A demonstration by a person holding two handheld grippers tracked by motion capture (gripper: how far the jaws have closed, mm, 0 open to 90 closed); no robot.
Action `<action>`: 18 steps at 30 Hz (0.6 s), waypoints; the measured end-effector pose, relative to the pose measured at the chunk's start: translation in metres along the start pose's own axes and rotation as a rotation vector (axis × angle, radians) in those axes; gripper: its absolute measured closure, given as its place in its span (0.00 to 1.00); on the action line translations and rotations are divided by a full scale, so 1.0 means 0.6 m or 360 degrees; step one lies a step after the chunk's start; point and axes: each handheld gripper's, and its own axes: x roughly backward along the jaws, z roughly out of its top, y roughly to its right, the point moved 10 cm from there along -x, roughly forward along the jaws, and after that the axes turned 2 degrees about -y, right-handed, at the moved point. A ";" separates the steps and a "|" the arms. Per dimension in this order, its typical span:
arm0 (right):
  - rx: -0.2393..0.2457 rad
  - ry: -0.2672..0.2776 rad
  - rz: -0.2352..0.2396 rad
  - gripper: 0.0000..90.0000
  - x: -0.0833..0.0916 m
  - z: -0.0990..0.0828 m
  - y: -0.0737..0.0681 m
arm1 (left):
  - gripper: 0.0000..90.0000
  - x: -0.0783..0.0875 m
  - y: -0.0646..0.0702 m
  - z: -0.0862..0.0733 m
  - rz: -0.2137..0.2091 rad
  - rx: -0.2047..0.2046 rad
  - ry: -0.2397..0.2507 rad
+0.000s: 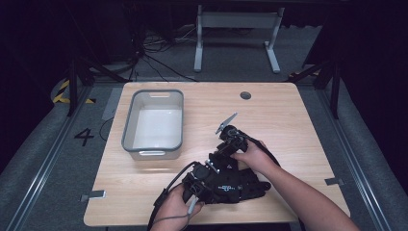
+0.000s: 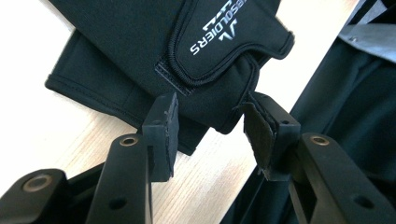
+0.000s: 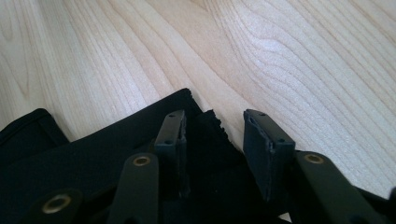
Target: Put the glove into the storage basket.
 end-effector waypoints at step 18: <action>0.0014 -0.0008 -0.0030 0.96 -0.001 -0.003 -0.008 | 0.67 -0.034 -0.008 0.004 0.0062 0.0002 -0.0060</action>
